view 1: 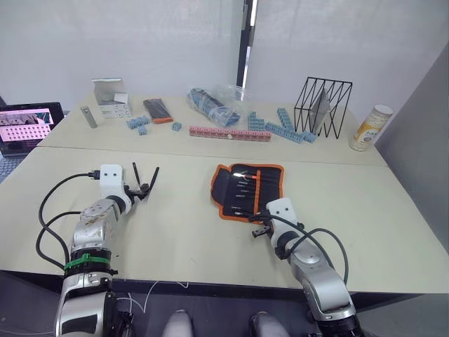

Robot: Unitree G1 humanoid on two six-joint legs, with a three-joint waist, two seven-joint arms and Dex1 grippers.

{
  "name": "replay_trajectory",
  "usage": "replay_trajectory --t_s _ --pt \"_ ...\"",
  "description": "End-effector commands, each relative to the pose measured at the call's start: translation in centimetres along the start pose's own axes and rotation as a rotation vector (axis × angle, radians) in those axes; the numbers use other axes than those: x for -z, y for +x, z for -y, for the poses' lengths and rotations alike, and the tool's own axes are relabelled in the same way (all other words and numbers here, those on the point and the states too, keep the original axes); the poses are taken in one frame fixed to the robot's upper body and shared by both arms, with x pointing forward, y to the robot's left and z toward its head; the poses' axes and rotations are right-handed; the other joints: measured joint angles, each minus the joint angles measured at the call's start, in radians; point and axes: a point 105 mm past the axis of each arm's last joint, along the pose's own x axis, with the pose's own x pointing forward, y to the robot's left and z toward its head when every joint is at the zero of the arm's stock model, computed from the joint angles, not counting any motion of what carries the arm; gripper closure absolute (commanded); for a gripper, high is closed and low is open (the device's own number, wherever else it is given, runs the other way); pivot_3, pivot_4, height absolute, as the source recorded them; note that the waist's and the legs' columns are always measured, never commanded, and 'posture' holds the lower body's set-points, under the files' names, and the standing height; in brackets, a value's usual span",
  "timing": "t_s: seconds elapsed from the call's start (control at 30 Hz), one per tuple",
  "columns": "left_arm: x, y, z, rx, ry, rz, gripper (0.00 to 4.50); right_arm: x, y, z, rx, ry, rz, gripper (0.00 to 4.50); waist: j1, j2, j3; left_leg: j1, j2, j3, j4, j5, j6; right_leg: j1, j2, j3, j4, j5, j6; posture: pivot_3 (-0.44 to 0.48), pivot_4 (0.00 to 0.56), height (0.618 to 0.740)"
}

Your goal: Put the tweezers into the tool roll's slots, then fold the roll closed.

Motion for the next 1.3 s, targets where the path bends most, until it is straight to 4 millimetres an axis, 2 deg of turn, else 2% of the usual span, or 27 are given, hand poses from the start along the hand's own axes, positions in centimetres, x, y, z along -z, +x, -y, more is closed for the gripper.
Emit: replay_trajectory --t_s 0.03,0.33,0.37,0.5,0.6,0.73,0.87,0.93,1.07,1.17,1.3 --pt "2.7 0.5 1.5 0.051 -0.026 -0.090 1.25 1.7 0.0 -0.7 -0.022 0.011 -0.073 4.50 0.000 0.001 0.000 0.000 0.000 0.000 0.000 0.000 0.000 0.000 0.000 0.000 0.000 0.000 0.000 0.000 0.150 0.740" --pt "2.0 1.3 2.5 0.105 0.001 -0.073 4.24 1.8 -0.2 -0.6 -0.020 0.008 -0.077 4.50 0.014 0.001 0.000 -0.001 -0.001 0.000 0.000 0.000 0.000 0.001 -0.001 0.000 -0.004 0.000 0.000 0.000 0.150 0.740" --pt "1.9 1.3 2.4 0.108 0.001 -0.072 4.46 1.8 -0.2 -0.5 -0.020 0.007 -0.078 4.50 0.015 0.001 0.000 -0.001 -0.001 0.000 0.000 0.000 0.000 0.001 -0.001 0.000 -0.005 0.000 0.000 0.000 0.150 0.740" --pt "1.6 1.1 1.5 0.105 0.009 -0.056 4.46 2.0 -0.3 -0.5 -0.017 0.006 -0.084 4.50 0.015 0.001 0.000 -0.001 -0.001 0.000 -0.001 0.000 0.000 0.001 -0.001 0.000 -0.008 0.000 0.000 0.000 0.150 0.740" --pt "0.4 0.7 0.4 0.093 0.026 -0.010 4.46 2.0 -0.4 -0.6 -0.018 0.006 -0.088 4.50 0.015 0.001 0.000 -0.001 -0.001 0.000 -0.003 0.000 0.000 0.001 -0.001 0.000 -0.009 0.000 0.000 0.000 0.150 0.740" --pt "-2.7 0.0 -0.9 0.087 0.049 0.100 4.46 2.1 -0.4 -0.6 -0.022 0.006 -0.092 4.50 0.009 -0.002 0.001 -0.002 -0.001 0.000 -0.005 0.000 0.000 0.000 0.000 0.000 -0.009 0.000 0.000 0.000 0.150 0.740" --pt "-6.9 -1.4 -0.5 0.157 0.131 0.237 4.46 2.2 -0.4 -0.7 -0.023 0.005 -0.094 4.50 -0.004 -0.009 0.003 -0.006 -0.001 0.000 -0.006 0.000 0.000 -0.001 0.000 0.000 -0.010 0.000 0.000 0.000 0.150 0.740" --pt "-8.9 -2.3 1.5 0.268 0.188 0.297 4.46 2.3 -0.4 -0.7 -0.025 0.006 -0.099 4.50 -0.005 -0.011 0.004 -0.010 -0.001 0.000 -0.007 0.000 -0.001 -0.002 0.000 0.000 -0.010 0.001 0.001 0.000 0.150 0.740" --pt "-10.7 -3.8 6.6 0.543 0.233 0.335 4.46 2.8 -0.3 -1.0 -0.028 0.001 -0.123 4.50 -0.005 -0.011 0.003 -0.010 -0.001 0.000 -0.007 0.000 -0.002 -0.002 0.001 0.000 -0.010 0.002 0.001 0.000 0.150 0.740" --pt "-10.1 -5.0 10.8 0.803 0.306 0.269 4.46 3.5 -0.4 -1.0 -0.020 0.013 -0.157 4.50 -0.006 -0.011 0.003 -0.010 -0.001 0.000 -0.007 0.000 -0.001 -0.002 0.001 0.000 -0.010 0.001 0.001 0.000 0.150 0.740" --pt "-8.9 -6.2 14.5 1.069 0.464 0.147 4.46 4.3 -0.4 -1.2 -0.019 0.027 -0.190 4.50 -0.009 -0.012 0.003 -0.010 -0.001 0.000 -0.007 0.000 -0.001 -0.002 0.001 0.000 -0.010 0.001 0.001 0.000 0.150 0.740"
